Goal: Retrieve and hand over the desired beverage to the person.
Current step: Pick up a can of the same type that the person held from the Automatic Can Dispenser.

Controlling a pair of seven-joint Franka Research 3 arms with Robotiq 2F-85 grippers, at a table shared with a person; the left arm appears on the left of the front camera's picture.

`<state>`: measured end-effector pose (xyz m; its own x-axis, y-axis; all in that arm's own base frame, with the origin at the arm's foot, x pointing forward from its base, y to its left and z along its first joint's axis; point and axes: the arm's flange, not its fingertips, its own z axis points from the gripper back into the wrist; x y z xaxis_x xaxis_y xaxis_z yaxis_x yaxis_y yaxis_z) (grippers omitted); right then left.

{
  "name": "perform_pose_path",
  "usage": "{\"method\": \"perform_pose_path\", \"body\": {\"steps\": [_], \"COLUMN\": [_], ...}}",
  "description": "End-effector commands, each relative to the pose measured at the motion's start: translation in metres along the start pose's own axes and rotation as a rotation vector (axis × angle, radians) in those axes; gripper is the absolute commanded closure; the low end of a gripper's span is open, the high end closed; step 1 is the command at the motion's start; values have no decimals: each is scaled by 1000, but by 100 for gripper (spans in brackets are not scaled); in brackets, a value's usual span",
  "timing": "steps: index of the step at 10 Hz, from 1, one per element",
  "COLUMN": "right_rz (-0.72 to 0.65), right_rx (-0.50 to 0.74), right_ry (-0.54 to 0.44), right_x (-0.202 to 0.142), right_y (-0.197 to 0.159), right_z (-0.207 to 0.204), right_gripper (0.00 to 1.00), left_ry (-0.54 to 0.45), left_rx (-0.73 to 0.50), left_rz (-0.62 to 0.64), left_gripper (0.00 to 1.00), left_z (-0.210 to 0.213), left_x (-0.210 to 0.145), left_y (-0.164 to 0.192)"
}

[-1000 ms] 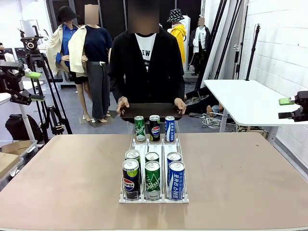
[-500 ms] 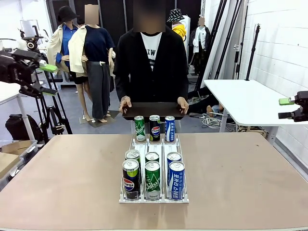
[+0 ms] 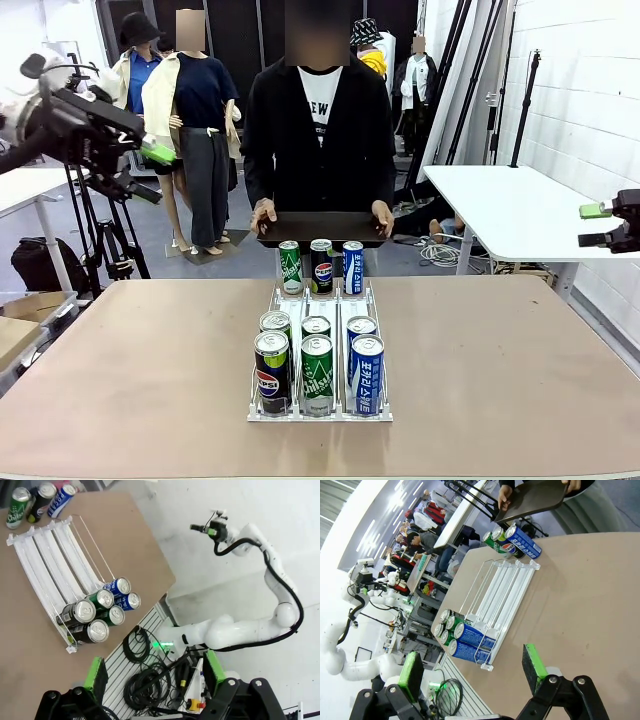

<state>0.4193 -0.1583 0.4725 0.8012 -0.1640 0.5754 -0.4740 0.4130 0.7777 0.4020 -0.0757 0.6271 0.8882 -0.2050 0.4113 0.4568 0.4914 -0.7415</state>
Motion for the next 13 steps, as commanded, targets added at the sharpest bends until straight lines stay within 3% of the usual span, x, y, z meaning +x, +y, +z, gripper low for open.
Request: {"method": "perform_pose_path", "body": {"steps": [1, 8, 13], "right_rz": [-2, -2, -2], "right_rx": [13, 13, 13], "right_ry": [-6, -6, -6], "right_x": [-1, -1, -1], "right_y": [0, 0, 0], "right_z": [0, 0, 0], "right_gripper": [0, 0, 0], "left_ry": [39, 145, 208], "left_rx": [95, 351, 507], "left_rz": [0, -24, -14], "left_gripper": [0, 0, 0], "left_z": [-17, -109, -183], "left_x": [4, 28, 27], "left_y": [-17, -75, -96]}}
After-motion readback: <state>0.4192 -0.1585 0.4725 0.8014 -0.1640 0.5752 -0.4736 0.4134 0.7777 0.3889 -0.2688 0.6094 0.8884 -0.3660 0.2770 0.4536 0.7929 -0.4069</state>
